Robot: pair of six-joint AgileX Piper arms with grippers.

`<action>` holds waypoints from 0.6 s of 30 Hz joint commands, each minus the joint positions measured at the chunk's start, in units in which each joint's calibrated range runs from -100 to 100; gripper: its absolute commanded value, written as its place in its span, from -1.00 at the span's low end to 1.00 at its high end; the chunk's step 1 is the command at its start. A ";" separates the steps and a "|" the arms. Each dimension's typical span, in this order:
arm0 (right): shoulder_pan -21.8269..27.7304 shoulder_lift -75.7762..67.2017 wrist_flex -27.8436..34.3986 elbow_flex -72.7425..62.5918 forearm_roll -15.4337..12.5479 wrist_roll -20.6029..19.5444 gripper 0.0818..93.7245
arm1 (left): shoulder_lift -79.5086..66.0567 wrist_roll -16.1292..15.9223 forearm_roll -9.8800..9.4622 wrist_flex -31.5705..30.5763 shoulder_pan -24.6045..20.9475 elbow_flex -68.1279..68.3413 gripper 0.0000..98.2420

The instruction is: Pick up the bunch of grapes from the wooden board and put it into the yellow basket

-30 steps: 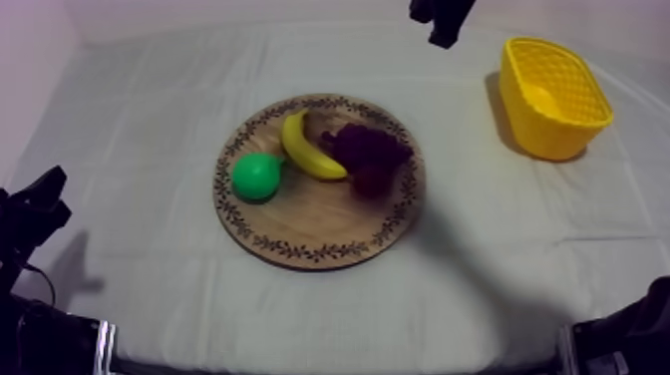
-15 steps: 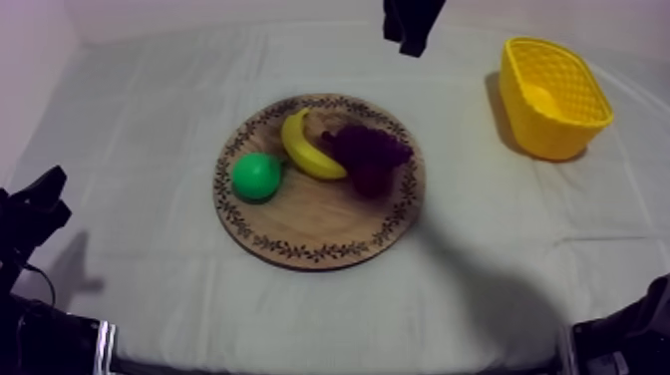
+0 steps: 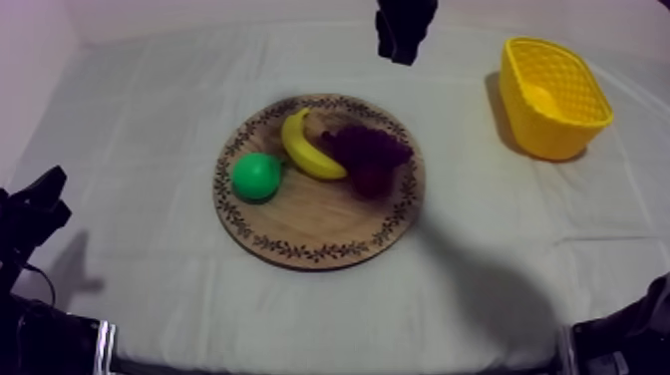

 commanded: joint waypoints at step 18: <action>0.35 0.06 0.10 -0.23 -2.71 1.92 0.34 | 0.00 0.01 -0.02 -0.01 0.00 -0.02 -1.00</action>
